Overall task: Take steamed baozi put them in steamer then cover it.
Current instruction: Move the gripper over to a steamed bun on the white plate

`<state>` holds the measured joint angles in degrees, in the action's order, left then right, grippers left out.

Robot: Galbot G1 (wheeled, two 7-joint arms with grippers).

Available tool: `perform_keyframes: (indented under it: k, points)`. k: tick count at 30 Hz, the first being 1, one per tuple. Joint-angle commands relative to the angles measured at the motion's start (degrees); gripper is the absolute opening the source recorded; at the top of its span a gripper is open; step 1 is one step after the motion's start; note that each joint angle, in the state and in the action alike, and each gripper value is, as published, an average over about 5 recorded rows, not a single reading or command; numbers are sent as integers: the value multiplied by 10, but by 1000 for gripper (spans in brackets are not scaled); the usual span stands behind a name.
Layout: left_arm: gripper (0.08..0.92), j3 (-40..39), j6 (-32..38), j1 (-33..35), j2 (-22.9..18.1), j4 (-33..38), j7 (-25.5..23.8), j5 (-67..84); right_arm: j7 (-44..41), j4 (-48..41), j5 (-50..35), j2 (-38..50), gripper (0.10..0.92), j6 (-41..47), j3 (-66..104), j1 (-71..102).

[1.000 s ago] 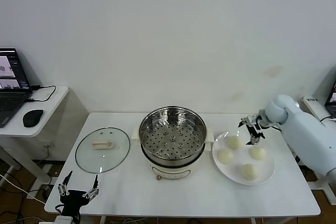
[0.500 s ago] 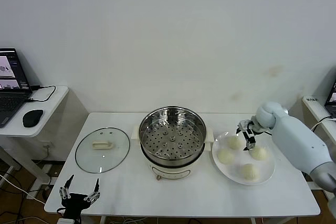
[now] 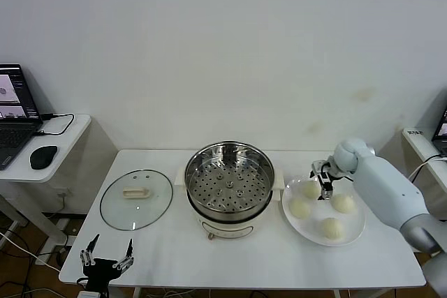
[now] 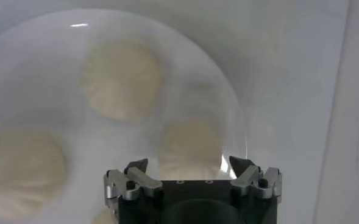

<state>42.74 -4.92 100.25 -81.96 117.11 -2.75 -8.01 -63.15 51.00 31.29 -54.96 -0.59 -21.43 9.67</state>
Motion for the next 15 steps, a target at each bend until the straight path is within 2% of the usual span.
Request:
perform_keyframes:
  k: [1, 12, 15]
  points:
    - [823, -1, 1, 1, -1, -5, 1, 0, 14, -28, 9, -17, 823, 2, 5, 0]
    - [823, 0, 0, -4, 0, -13, 2, -4, 18, -36, 13, -21, 823, 1, 6, -1]
    - [823, -1, 1, -5, 0, -14, 2, -4, 16, -35, 11, -21, 800, 2, 6, 0]
